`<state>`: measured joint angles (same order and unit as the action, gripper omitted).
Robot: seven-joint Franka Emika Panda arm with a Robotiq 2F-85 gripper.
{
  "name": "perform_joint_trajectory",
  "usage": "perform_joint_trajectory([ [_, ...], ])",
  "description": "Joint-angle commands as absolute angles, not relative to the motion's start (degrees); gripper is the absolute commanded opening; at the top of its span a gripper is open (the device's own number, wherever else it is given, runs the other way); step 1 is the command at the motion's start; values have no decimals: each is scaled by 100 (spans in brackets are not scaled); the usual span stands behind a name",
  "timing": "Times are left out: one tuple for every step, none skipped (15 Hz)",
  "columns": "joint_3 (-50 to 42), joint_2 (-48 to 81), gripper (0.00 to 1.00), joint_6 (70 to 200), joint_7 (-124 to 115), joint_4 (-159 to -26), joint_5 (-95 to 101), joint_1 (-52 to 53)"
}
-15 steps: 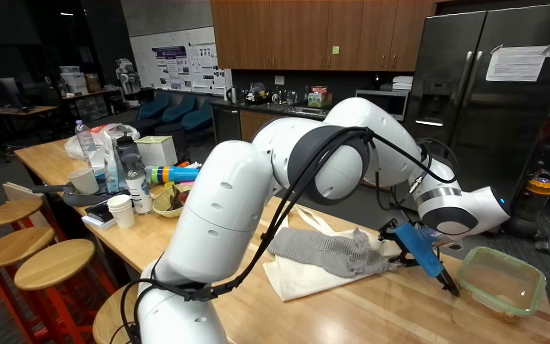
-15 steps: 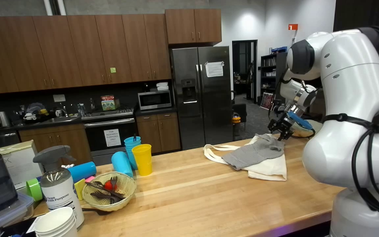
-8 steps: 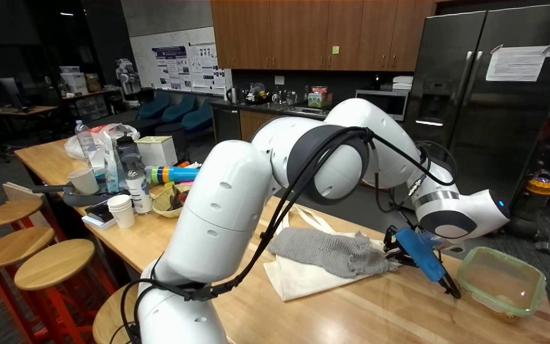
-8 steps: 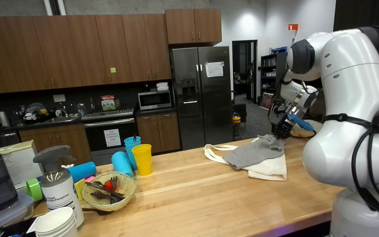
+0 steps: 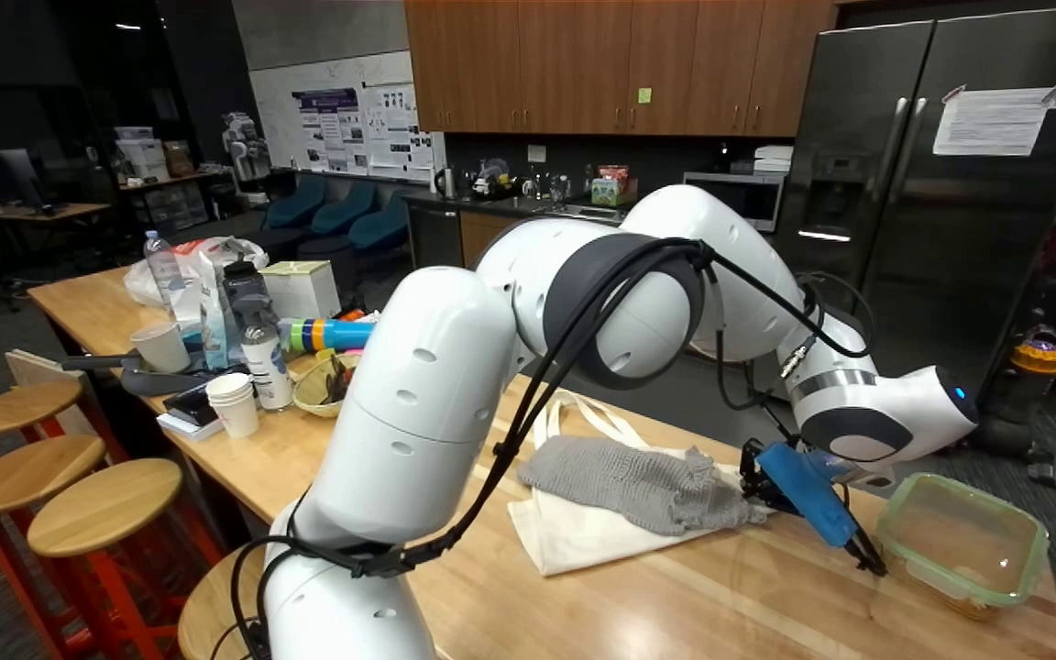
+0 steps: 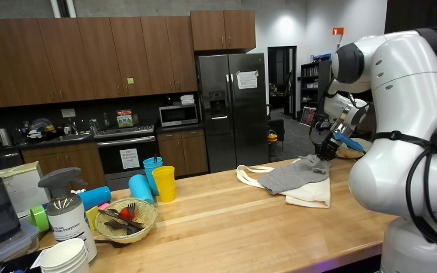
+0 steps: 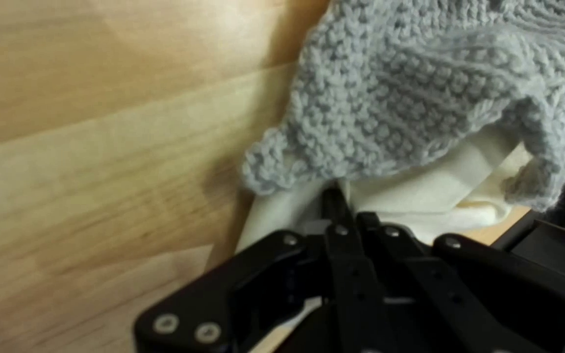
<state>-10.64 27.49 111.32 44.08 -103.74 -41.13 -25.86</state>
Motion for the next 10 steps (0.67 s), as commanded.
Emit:
perform_joint_trajectory([
  [-1145, 2441, 1, 11623, 4432, -10935, -3798, -2468],
  [-1128, 2386, 1, 11803, 4403, -11069, -3772, -2420],
  [-1098, 2317, 1, 12047, 4378, -11244, -3797, -2359],
  [-1074, 2262, 1, 12240, 4375, -11377, -3827, -2312],
  [-1056, 2199, 1, 12452, 4381, -11526, -3863, -2269],
  [-1031, 2108, 1, 12672, 4413, -11715, -3931, -2234],
  [-1015, 2015, 1, 12866, 4445, -11885, -3975, -2202],
  [-994, 1935, 1, 13055, 4508, -12054, -4027, -2178],
  [-976, 1866, 1, 13219, 4534, -12185, -4067, -2150],
  [-951, 1815, 1, 13401, 4592, -12319, -4149, -2135],
])
